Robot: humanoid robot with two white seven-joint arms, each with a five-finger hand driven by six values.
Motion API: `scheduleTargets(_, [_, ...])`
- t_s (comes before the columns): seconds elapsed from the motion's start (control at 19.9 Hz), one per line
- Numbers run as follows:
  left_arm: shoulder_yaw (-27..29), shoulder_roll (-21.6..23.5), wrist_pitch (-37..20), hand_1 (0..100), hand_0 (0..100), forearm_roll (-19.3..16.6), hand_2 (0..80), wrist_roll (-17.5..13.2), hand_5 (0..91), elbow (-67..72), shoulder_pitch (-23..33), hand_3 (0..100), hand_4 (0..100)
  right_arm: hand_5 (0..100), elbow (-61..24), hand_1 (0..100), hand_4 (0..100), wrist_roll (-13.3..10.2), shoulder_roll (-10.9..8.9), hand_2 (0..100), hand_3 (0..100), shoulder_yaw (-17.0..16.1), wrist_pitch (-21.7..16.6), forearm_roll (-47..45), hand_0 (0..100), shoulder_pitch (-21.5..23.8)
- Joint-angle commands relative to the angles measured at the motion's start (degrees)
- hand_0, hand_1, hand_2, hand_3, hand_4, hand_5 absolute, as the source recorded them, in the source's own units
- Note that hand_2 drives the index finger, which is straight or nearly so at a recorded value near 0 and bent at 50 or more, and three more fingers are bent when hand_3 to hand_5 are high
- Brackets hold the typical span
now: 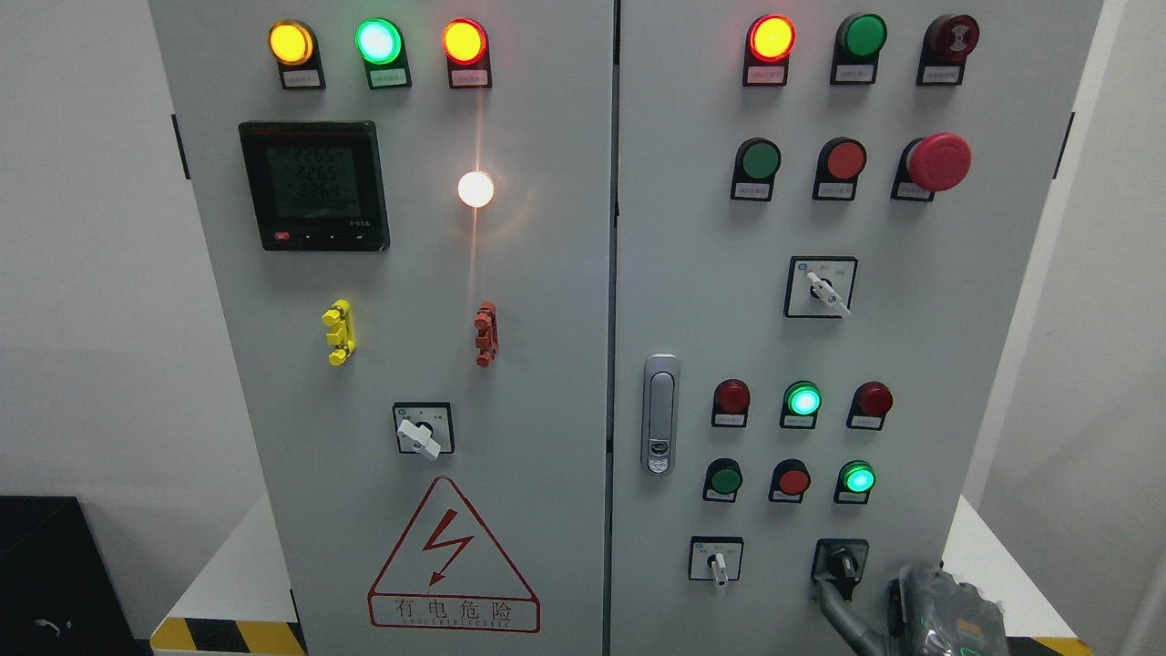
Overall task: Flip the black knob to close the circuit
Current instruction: 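Reach the right hand up to the black rotary knob at the bottom, then grip the black knob with the right hand and twist it clockwise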
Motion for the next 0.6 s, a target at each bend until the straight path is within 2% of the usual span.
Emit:
scheduleTargets(0.0, [0.0,-0.1,0.0,56,12,0.0,0.0,0.0,0.0,0.0,0.4,0,0,99,0.0,0,98,0.3,-0.06,93,100,-2.1,0.0,-0.2,0,-0.5])
scheduleTargets(0.55, [0.0,-0.1,0.0,56,12,0.0,0.0,0.0,0.0,0.0,0.4,0,0,99,0.0,0,98,0.4,-0.15,93,100,-2.2,0.0,-0.4,0,-0.7])
